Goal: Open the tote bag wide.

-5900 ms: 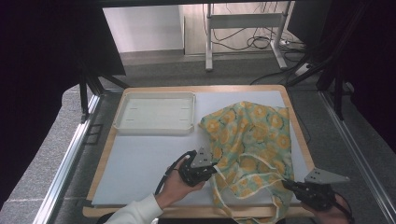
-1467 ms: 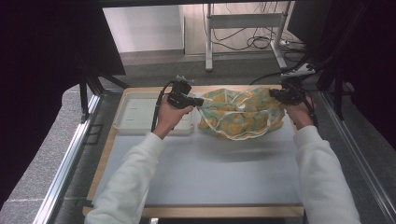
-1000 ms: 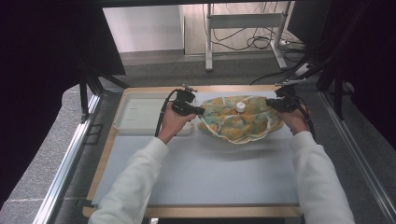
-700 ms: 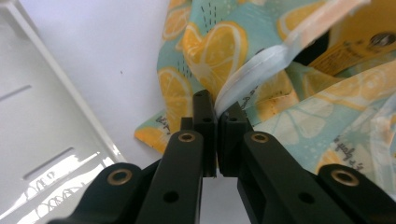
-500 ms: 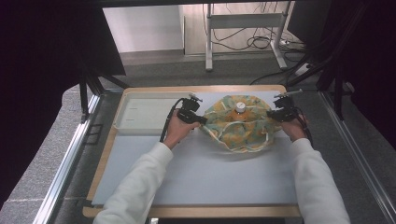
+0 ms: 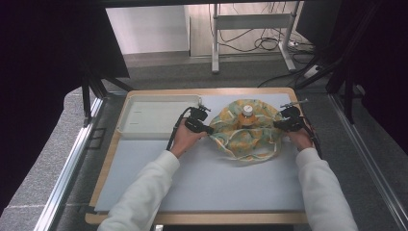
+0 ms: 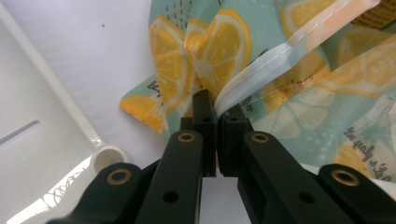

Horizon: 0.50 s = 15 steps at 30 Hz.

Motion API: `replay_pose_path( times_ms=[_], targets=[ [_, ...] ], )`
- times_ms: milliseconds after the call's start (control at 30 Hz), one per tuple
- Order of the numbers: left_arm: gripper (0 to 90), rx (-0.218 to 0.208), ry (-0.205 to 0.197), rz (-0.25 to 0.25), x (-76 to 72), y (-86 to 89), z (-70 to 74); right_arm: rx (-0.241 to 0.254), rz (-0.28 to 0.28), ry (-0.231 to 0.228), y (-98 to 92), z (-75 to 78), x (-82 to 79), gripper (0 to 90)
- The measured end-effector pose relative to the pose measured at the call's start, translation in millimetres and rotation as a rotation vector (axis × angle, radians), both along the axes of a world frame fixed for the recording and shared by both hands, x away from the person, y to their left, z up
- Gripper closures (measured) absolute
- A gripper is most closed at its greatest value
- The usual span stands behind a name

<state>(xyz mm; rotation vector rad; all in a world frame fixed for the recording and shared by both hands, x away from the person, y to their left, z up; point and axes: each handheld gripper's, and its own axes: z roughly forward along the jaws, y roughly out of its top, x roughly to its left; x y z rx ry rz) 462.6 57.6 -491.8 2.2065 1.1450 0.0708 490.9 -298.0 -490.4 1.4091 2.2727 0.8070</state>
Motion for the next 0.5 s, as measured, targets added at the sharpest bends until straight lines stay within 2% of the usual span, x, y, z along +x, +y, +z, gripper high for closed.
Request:
replay_pose_path(
  times_ms=[267, 400, 500],
  targets=[
    [86.7, -0.015, -0.006, 0.003, -1.7, 2.3, -1.7, 0.007, 0.002, 0.004, 0.6, -0.4, -0.3, 88.0],
    [77.0, -0.054, -0.061, 0.009, -7.8, 9.4, 3.9, 0.028, 0.007, -0.021, -1.1, 7.3, -3.6, 84.4],
    [65.5, -0.089, -0.114, 0.023, -17.2, 16.1, 14.6, 0.045, 0.011, -0.050, -5.8, 18.2, -9.0, 75.5]
  ],
)
